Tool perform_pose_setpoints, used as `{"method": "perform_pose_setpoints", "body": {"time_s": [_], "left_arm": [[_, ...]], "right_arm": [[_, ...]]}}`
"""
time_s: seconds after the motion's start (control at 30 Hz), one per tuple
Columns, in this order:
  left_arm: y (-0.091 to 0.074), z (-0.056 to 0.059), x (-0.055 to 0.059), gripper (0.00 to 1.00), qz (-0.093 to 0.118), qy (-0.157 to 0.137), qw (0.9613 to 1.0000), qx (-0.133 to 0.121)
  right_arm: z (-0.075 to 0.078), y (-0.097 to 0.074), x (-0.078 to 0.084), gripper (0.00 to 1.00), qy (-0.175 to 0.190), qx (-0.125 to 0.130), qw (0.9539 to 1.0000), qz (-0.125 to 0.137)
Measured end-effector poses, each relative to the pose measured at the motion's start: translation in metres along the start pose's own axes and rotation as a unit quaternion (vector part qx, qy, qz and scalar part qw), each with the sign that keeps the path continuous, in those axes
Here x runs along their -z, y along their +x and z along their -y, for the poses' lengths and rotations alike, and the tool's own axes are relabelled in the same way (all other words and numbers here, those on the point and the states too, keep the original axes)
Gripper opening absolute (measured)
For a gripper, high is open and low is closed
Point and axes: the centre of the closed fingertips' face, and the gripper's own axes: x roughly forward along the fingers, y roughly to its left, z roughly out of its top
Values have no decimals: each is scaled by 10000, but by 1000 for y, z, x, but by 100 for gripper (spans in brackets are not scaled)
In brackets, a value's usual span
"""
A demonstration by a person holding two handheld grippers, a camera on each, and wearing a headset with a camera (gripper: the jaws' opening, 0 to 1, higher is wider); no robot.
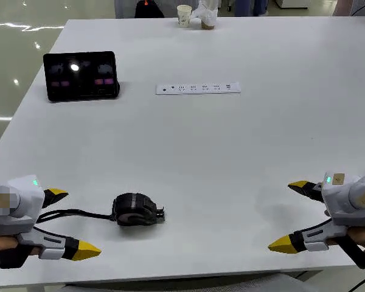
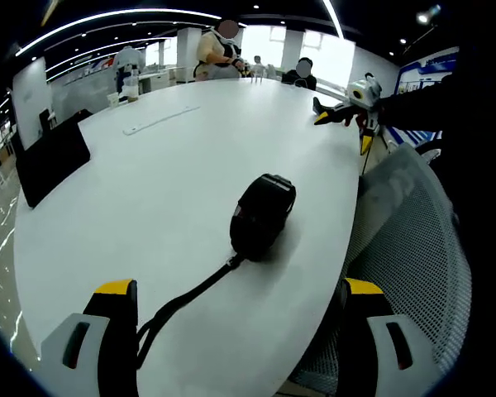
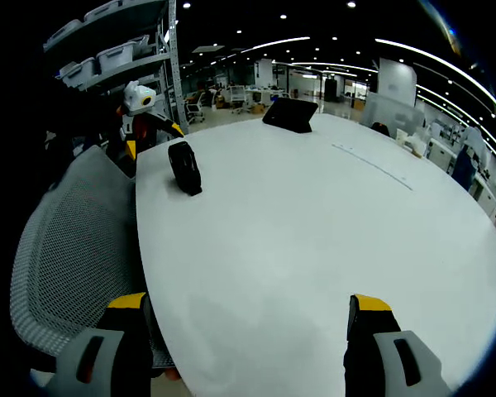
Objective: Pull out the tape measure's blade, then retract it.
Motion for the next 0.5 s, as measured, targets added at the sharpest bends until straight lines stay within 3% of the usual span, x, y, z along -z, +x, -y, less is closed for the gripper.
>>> {"method": "perform_pose_setpoints", "body": {"time_s": [0.23,0.5], "left_arm": [[9,0,-6,97,-243,263,9991,211],[21,7,-16,99,-382,751,9957,396]], "right_arm": [[1,12,-10,99,-140,-26,9999,-28],[-13,36,-20,99,-328,-330,9989,-67]]}}
